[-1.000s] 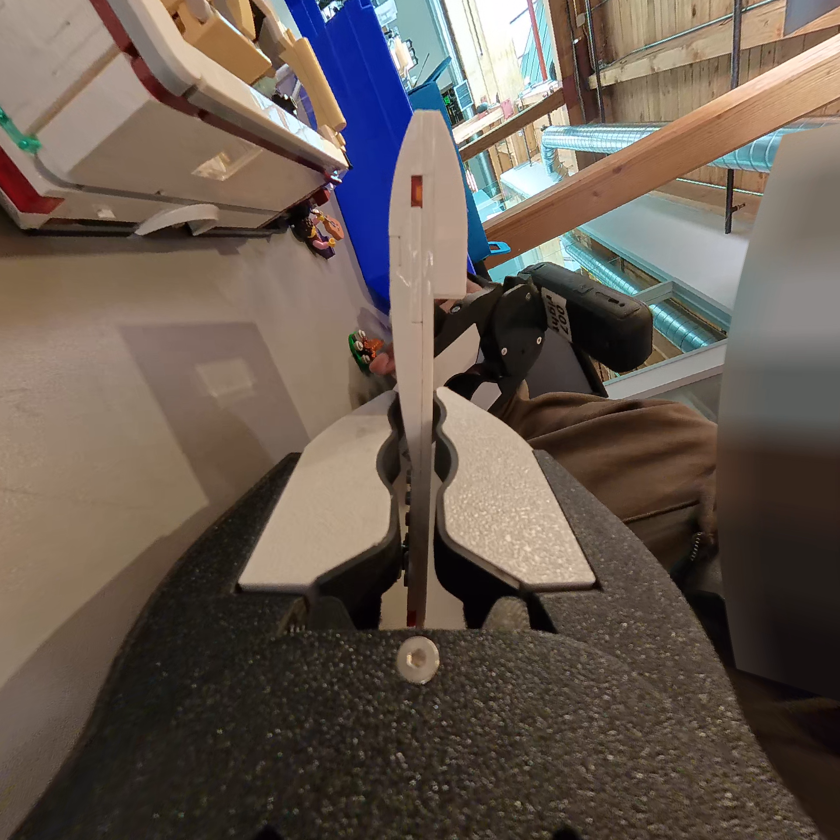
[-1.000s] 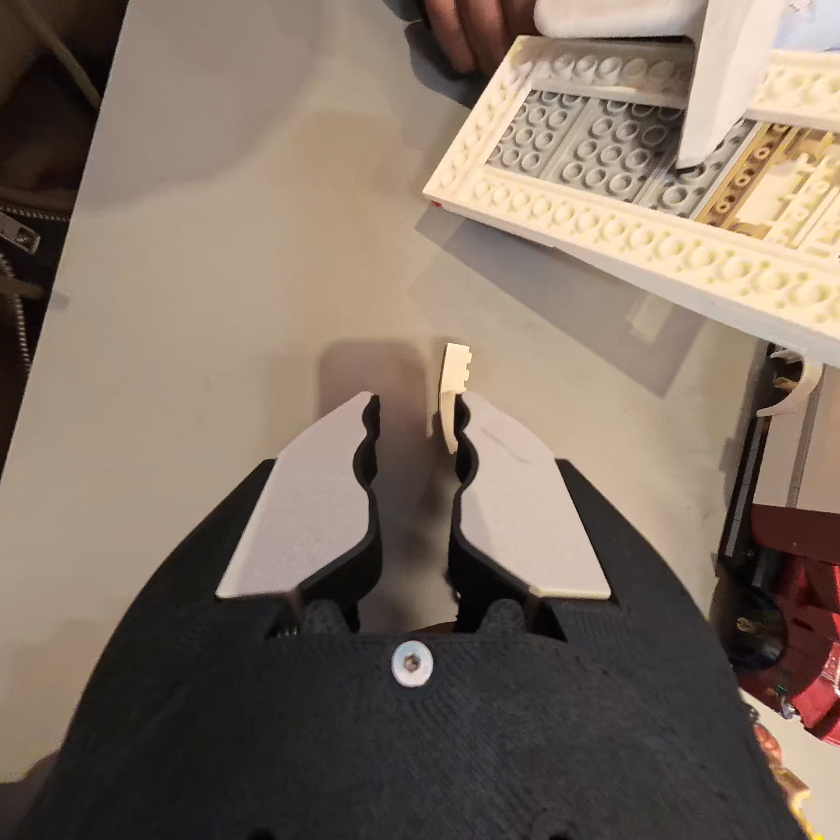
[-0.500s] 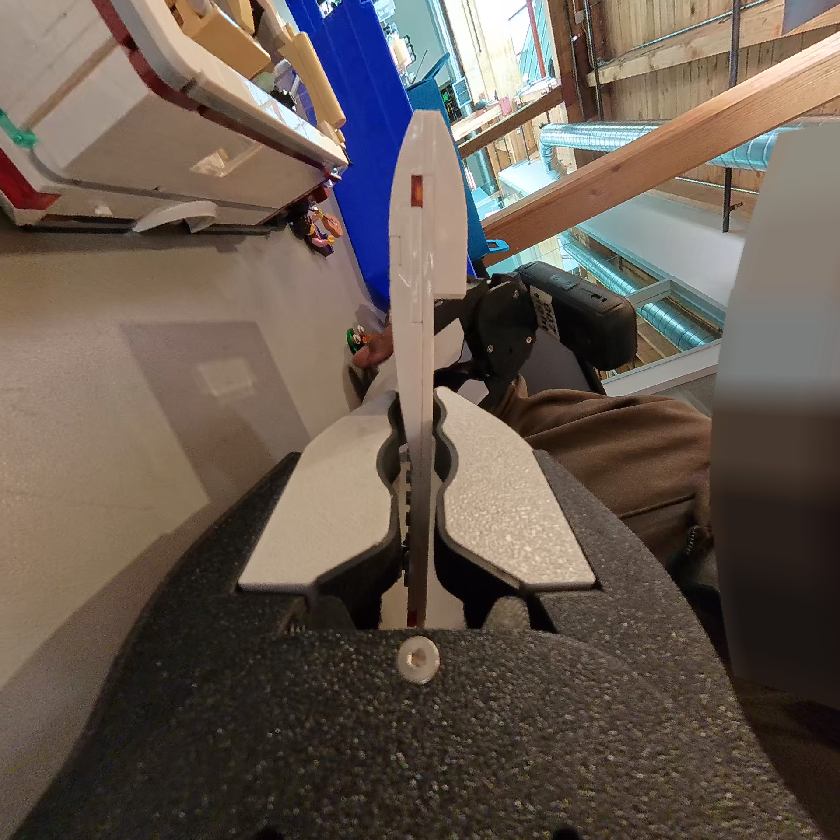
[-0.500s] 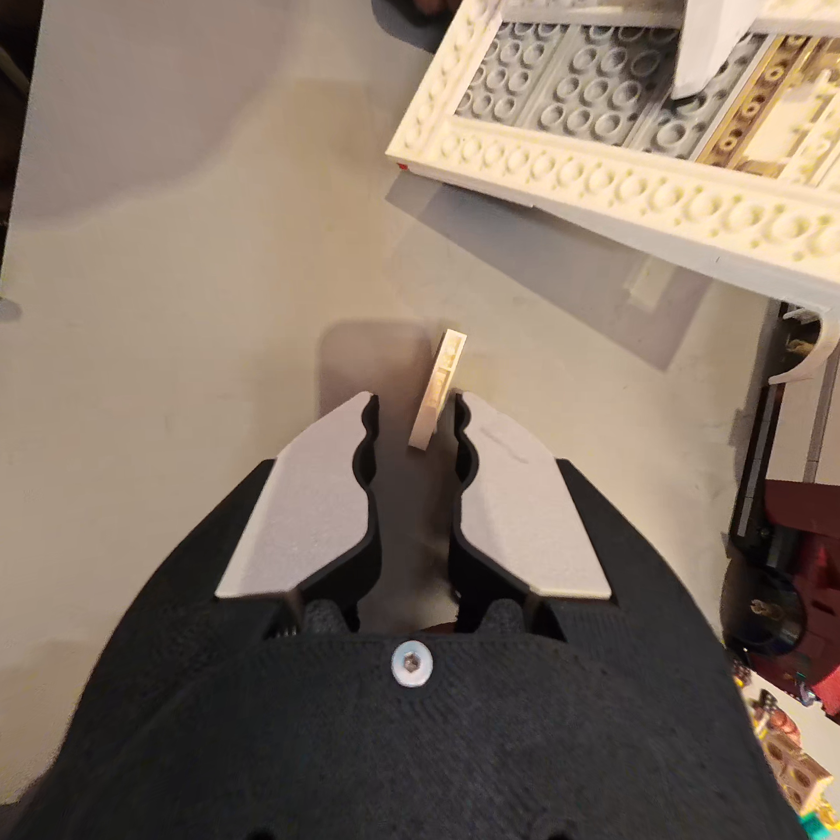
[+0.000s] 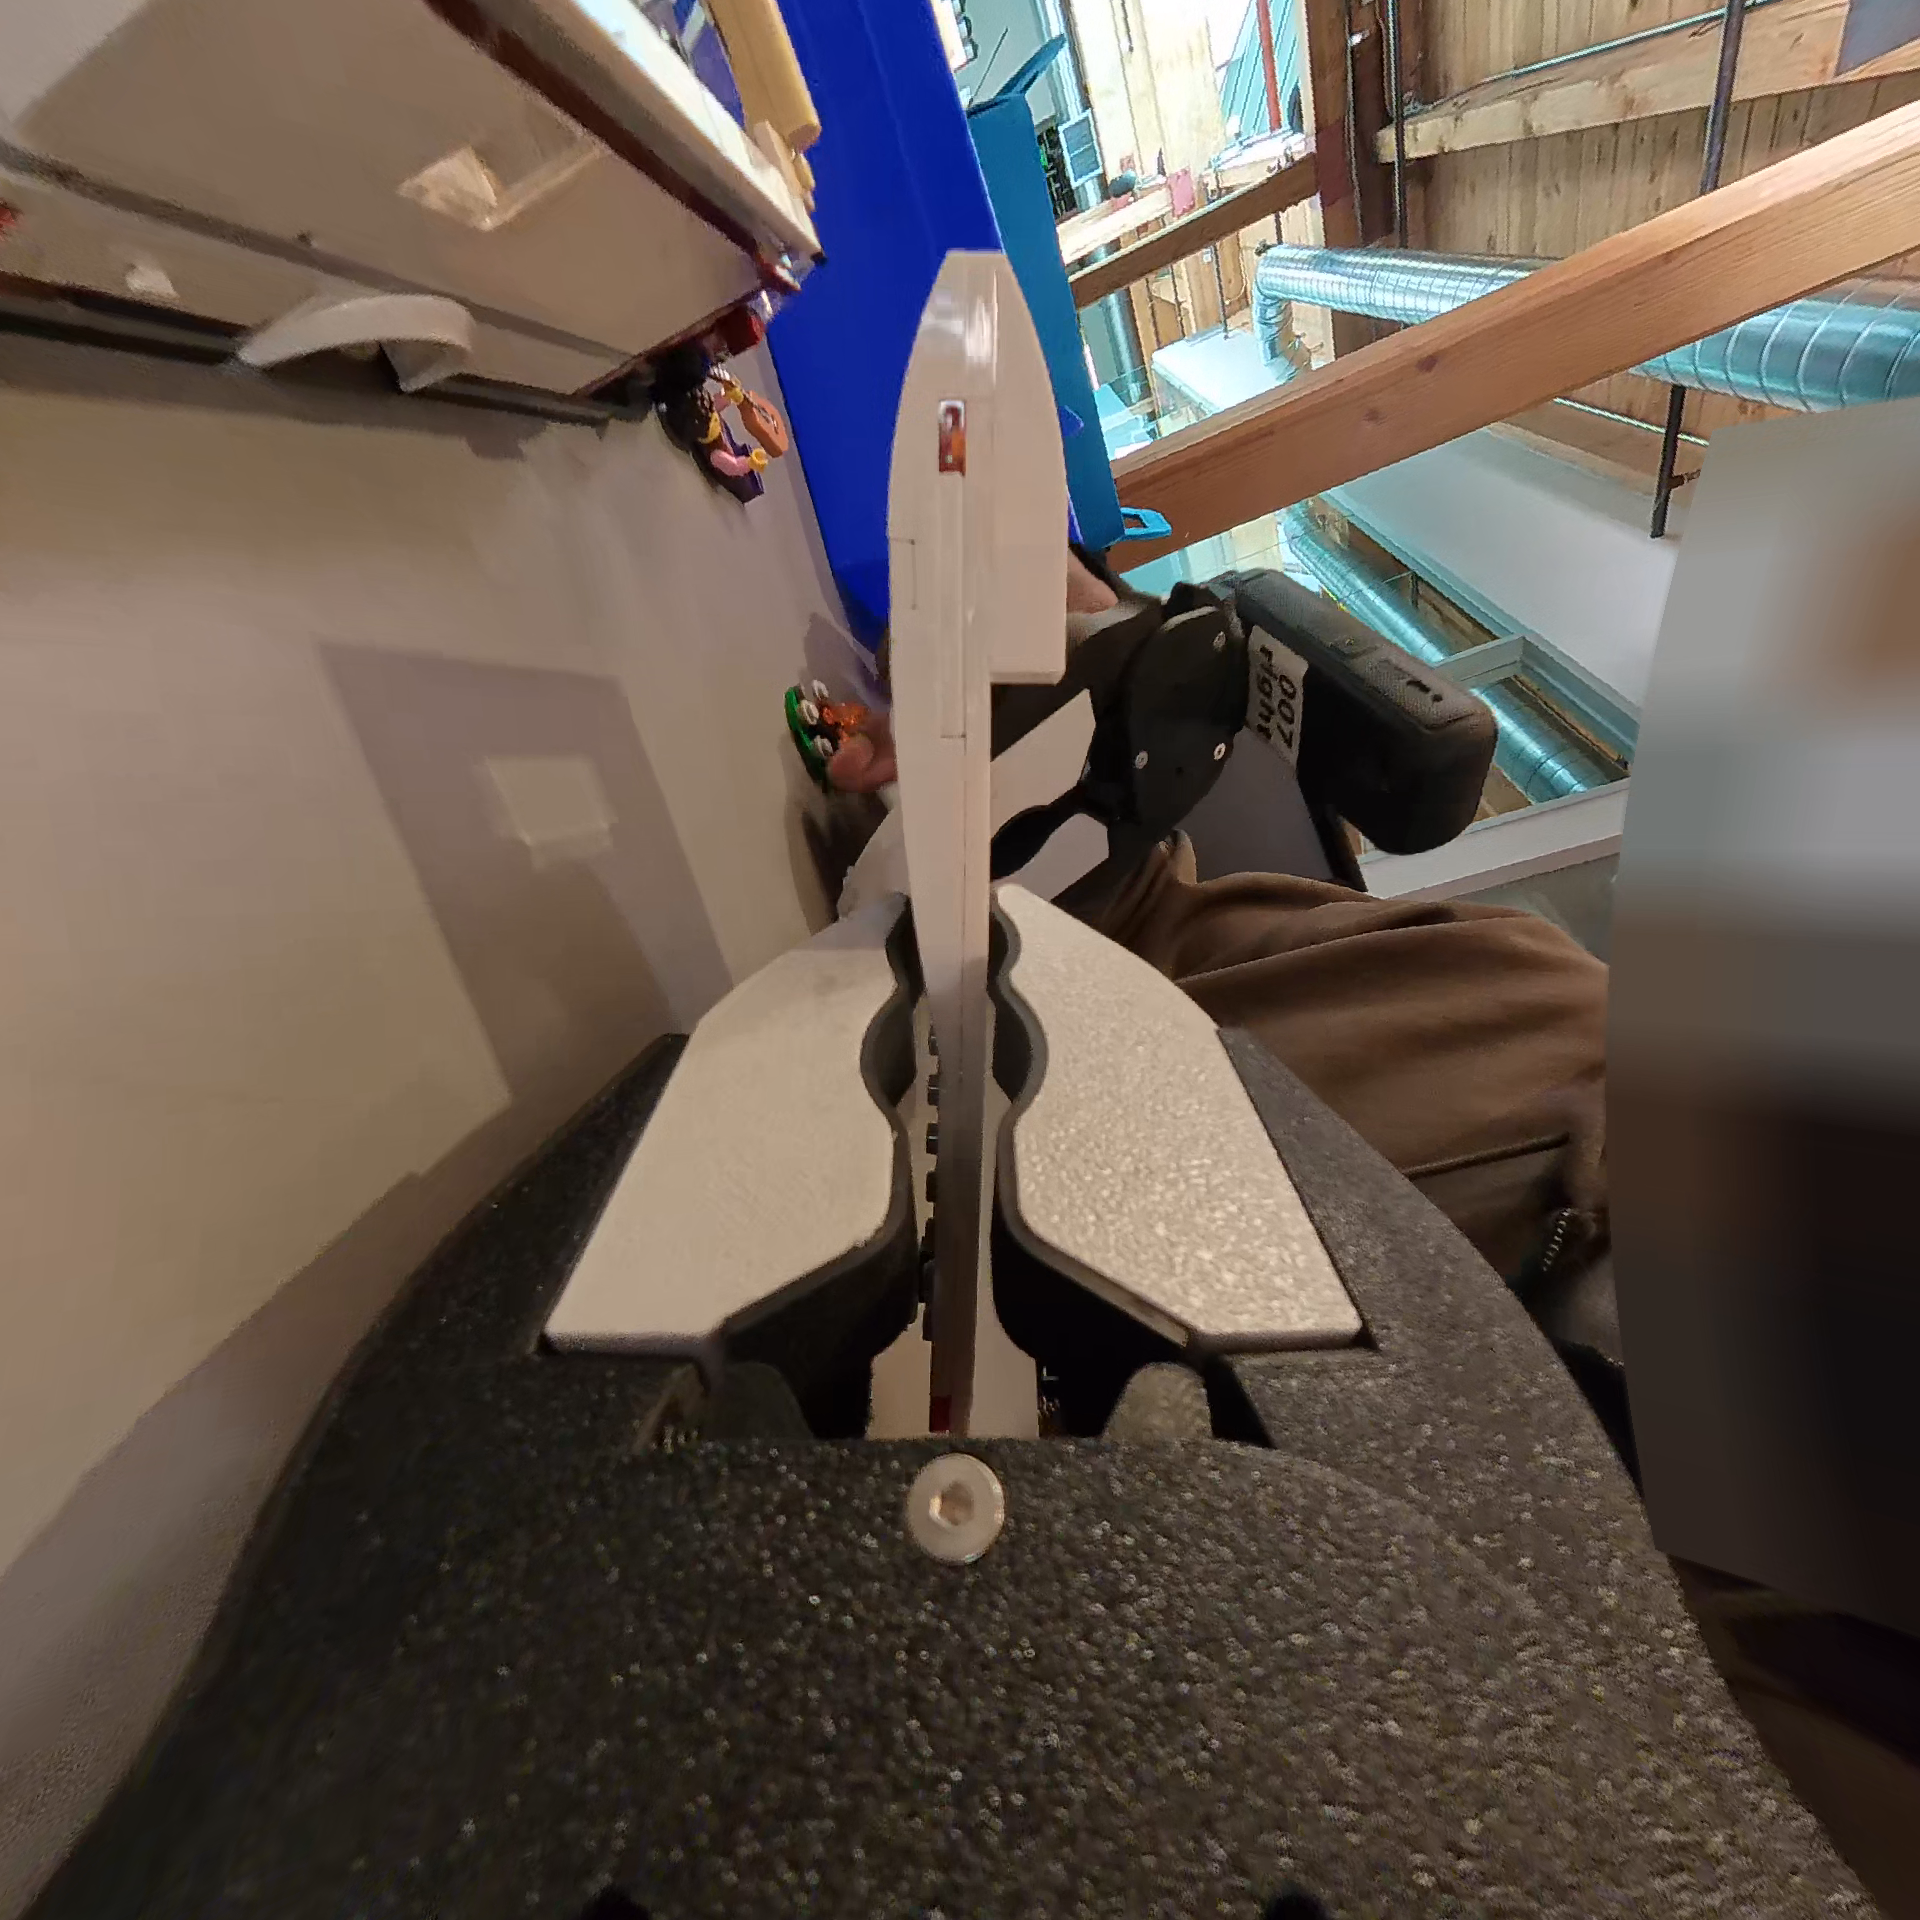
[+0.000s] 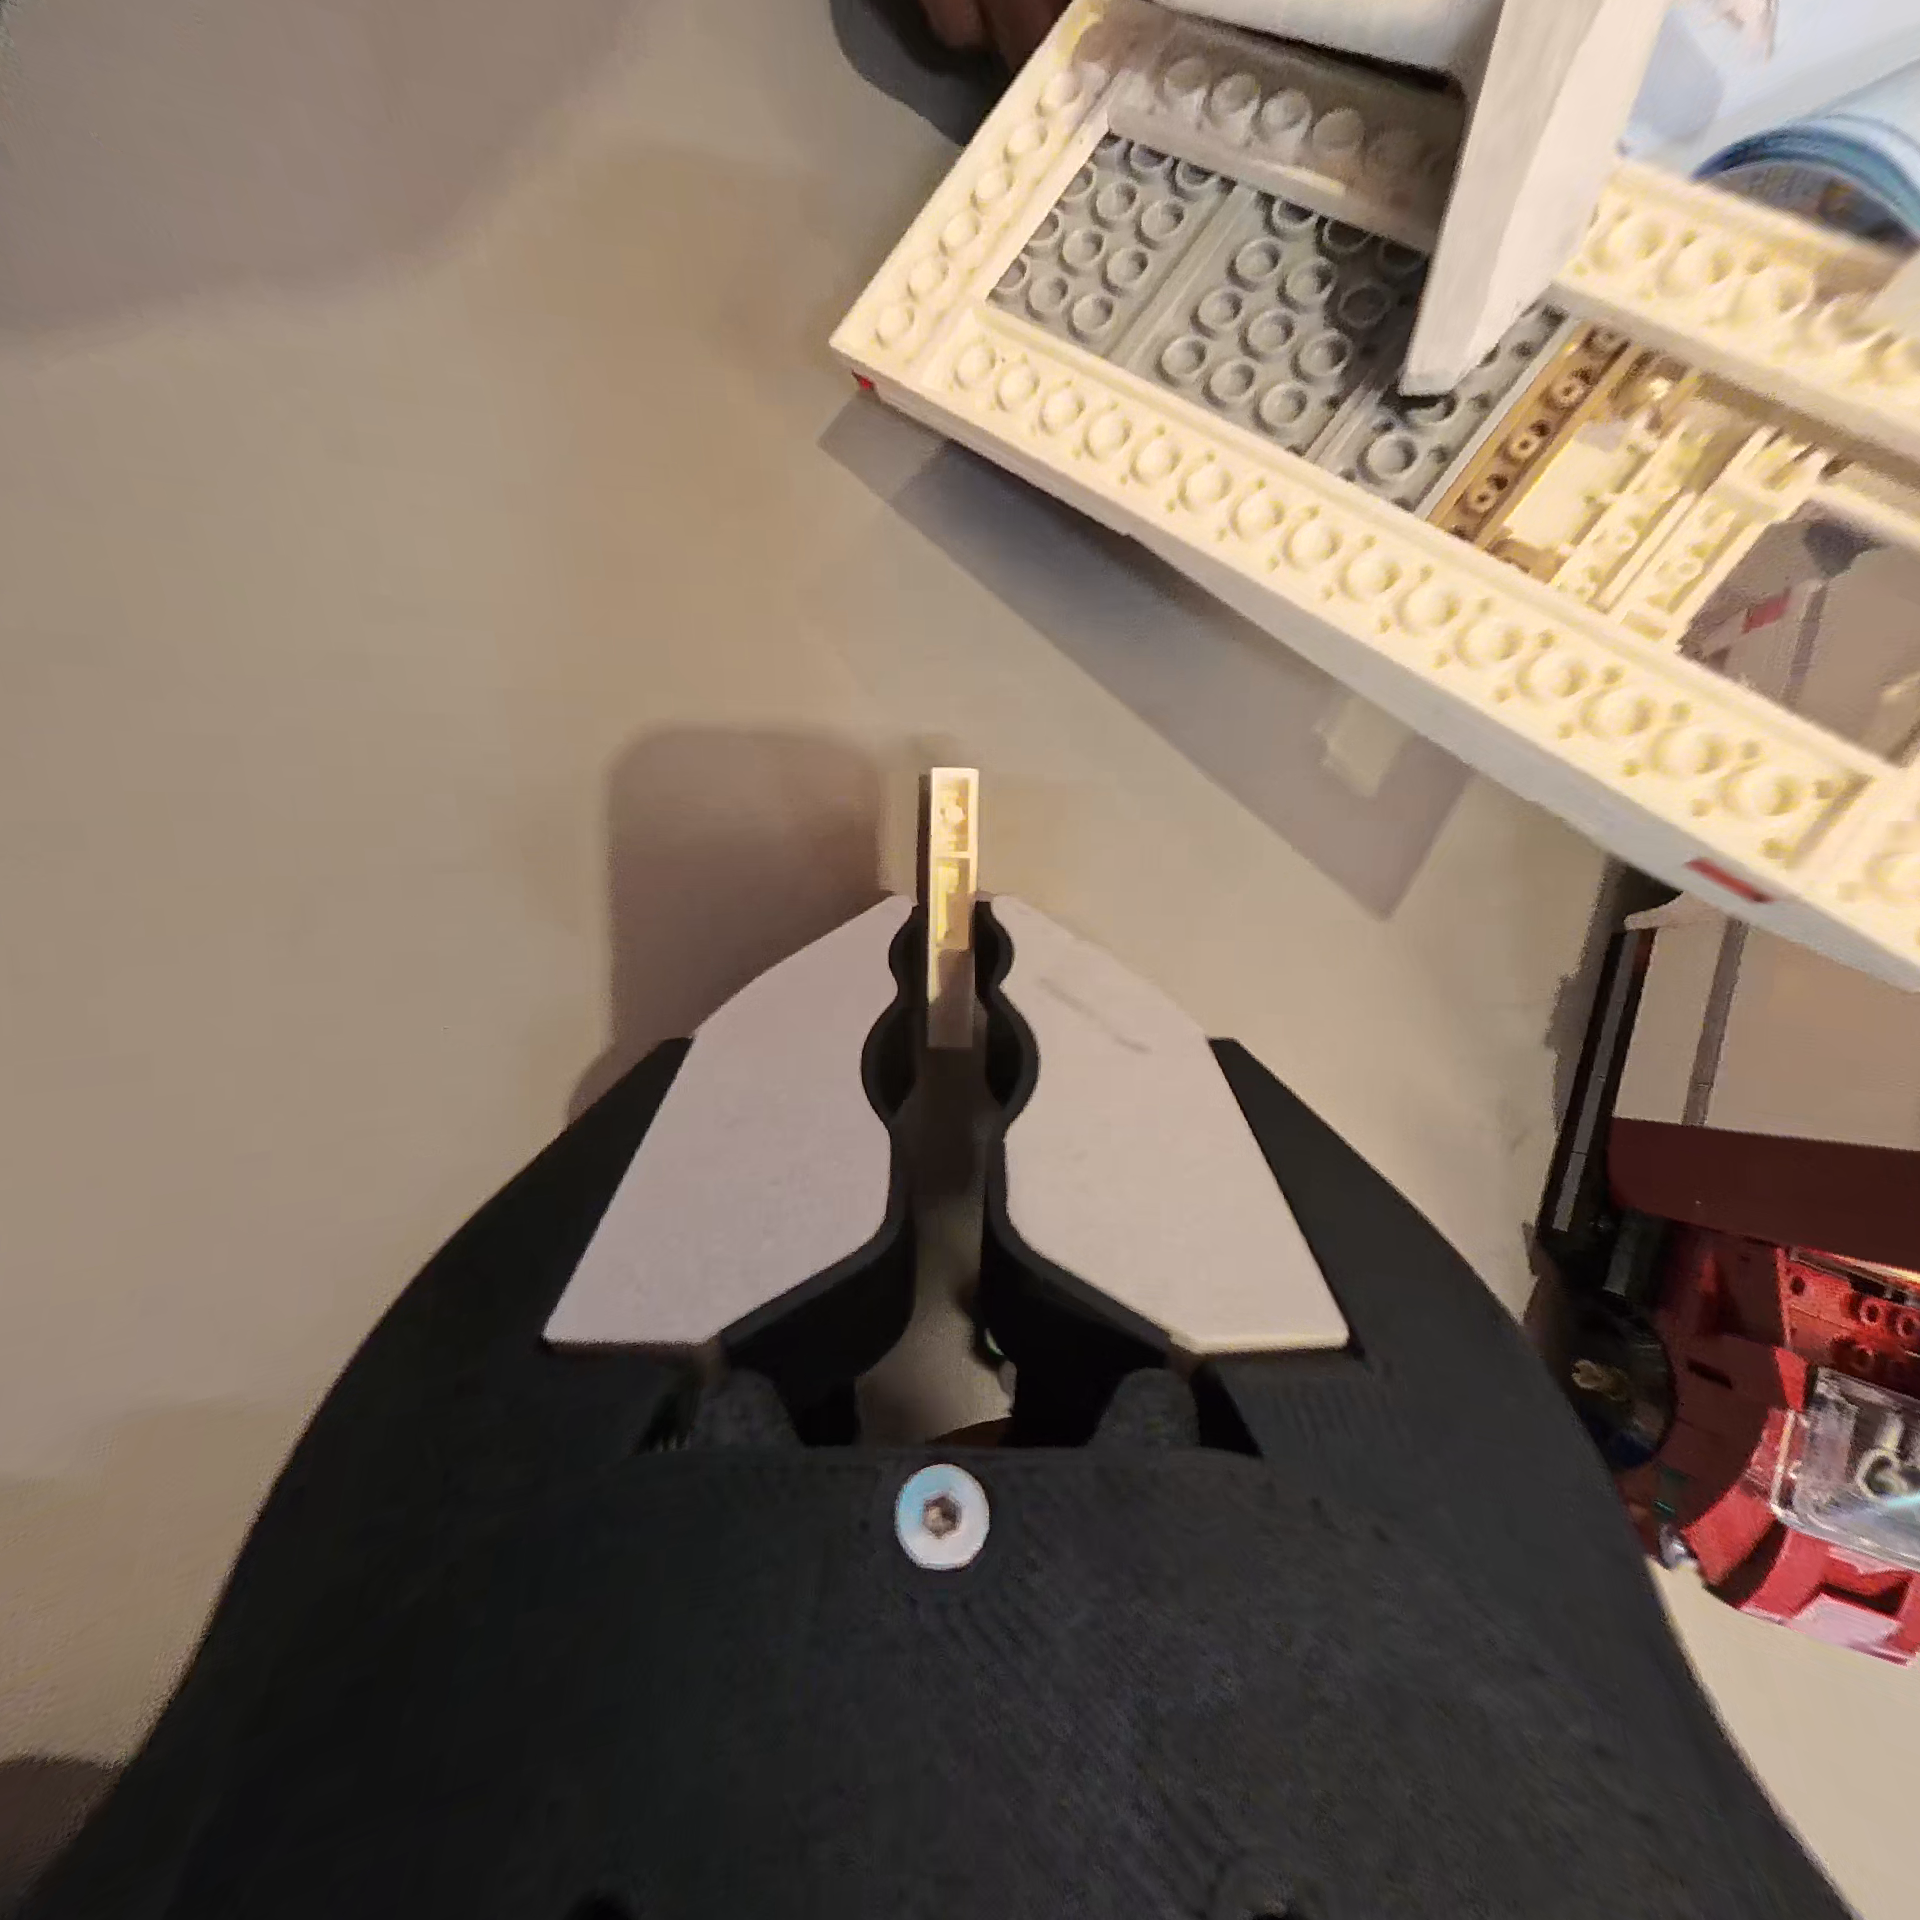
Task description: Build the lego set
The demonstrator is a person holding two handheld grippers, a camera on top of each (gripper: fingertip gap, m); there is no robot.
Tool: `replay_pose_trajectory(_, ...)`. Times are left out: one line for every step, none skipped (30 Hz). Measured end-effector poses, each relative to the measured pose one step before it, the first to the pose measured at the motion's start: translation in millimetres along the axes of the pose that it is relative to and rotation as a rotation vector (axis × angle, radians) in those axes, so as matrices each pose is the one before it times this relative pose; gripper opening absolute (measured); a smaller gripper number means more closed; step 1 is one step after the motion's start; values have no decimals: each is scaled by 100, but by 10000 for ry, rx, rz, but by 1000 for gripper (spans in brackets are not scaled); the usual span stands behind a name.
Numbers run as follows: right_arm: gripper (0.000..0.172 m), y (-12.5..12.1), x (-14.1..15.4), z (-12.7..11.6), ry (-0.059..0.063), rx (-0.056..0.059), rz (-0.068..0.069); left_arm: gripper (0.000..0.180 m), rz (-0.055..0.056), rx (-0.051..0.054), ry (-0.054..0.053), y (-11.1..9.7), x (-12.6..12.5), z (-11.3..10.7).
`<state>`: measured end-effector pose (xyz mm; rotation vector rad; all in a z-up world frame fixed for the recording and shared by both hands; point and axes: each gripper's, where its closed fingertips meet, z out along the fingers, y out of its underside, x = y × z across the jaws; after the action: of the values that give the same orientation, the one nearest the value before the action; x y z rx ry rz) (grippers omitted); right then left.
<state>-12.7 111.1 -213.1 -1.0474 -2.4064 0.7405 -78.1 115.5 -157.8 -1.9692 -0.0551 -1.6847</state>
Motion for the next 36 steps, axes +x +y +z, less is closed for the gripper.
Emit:
replay_pose_trajectory(8, -111, 54, -408, 49, 114, -117, 10, -110, -64, 126, 282, 180, 74)
replay_pose_trajectory(8, -166, 100, -527, 86, 139, -136, 10, -92, -79, 127, 306, 216, 138)
replay_pose_trajectory(8, -267, 101, -655, 88, 172, -144, 10, -64, -151, 68, 369, 111, 221)
replay_pose_trajectory(8, -430, 85, -766, 64, 211, -125, 10, -91, -164, 22, 368, 13, 272)
replay_pose_trajectory(8, -570, 82, -821, 56, 208, -135, 10, -98, -127, 37, 297, 28, 287)
replay_pose_trajectory(8, -574, 171, -831, 124, 129, -171, 10, -87, -98, 58, 266, 66, 247)
replay_pose_trajectory(8, -523, 292, -774, 195, 18, -179, 10, -79, -82, 60, 232, 88, 227)
replay_pose_trajectory(8, -434, 354, -633, 204, -71, -178, 10, -91, -74, 52, 225, 62, 203)
replay_pose_trajectory(8, -296, 303, -492, 143, -152, -188, 10, -97, -71, 47, 210, 44, 200)
replay_pose_trajectory(8, -178, 188, -366, 49, -207, -192, 11, -84, -59, 77, 192, 91, 195)
replay_pose_trajectory(8, -129, 17, -284, -65, -193, -206, 11, -101, -45, 106, 188, 122, 212)
replay_pose_trajectory(8, -131, -113, -234, -163, -141, -228, 10, -122, -49, 124, 239, 139, 206)
replay_pose_trajectory(8, -120, -131, -201, -214, -116, -217, 11, -115, -46, 144, 258, 172, 229)
replay_pose_trajectory(8, -82, -108, -162, -234, -101, -176, 11, -117, -32, 144, 255, 183, 243)
replay_pose_trajectory(8, -110, -162, -151, -273, -49, -154, 10, -101, -45, 119, 266, 162, 275)
replay_pose_trajectory(8, -116, -208, -136, -301, -9, -157, 11, -80, -70, 105, 303, 145, 296)
replay_pose_trajectory(8, -32, -147, -124, -277, -21, -140, 11, -75, -81, 100, 285, 143, 307)
replay_pose_trajectory(8, 30, -85, -94, -269, -51, -90, 10, -36, -106, 86, 282, 136, 288)
replay_pose_trajectory(8, 36, -75, -57, -266, -74, -79, 11, -1, -120, 41, 264, 73, 257)
replay_pose_trajectory(8, 75, -86, 12, -258, -105, -113, 11, -5, -82, 19, 213, 20, 193)
replay_pose_trajectory(8, 125, -93, 53, -247, -140, -131, 10, -28, -53, 20, 181, 2, 121)
replay_pose_trajectory(8, 141, -87, 90, -245, -152, -113, 10, -20, -31, 5, 145, -22, 66)
replay_pose_trajectory(8, 128, -110, 97, -267, -127, -82, 10, -7, -11, -2, 79, -16, 28)
replay_pose_trajectory(8, 118, -114, 98, -261, -90, -57, 10, 4, -4, 8, 38, 14, 10)
replay_pose_trajectory(8, 88, -53, 86, -203, -69, -51, 10, 17, 6, -1, -4, 9, -7)
replay_pose_trajectory(8, 119, -25, 84, -163, -78, -56, 11, 5, 0, -18, 12, -24, 7)
replay_pose_trajectory(8, 117, -15, 78, -135, -75, -59, 11, -5, -6, -7, 14, -25, 5)
replay_pose_trajectory(8, 55, -24, 74, -125, -40, -51, 11, -8, -1, 6, 5, -7, -1)
replay_pose_trajectory(8, -15, -39, 70, -104, -5, -54, 11, -5, -2, 5, -4, -2, 0)
replay_pose_trajectory(8, -51, -37, 62, -84, 11, -66, 11, -5, -5, 6, 8, 1, -4)
replay_pose_trajectory(8, -23, -40, 80, -81, -1, -59, 11, -5, -6, 7, 22, 6, 3)
replay_pose_trajectory(8, -5, -25, 96, -76, -6, -41, 11, -10, -9, -2, 18, -15, 3)
replay_pose_trajectory(8, 17, -6, 75, -68, -16, -28, 11, -11, -5, -7, 6, -23, 17)
replay_pose_trajectory(8, 33, -10, 77, -68, -25, -23, 11, 2, -10, -14, 27, -17, 10)
replay_pose_trajectory(8, 44, -20, 50, -64, -15, -9, 11, 4, -7, -12, 10, -9, 5)
replay_pose_trajectory(8, 17, 3, 31, -43, -4, 2, 11, -6, 5, -3, -6, -10, -7)
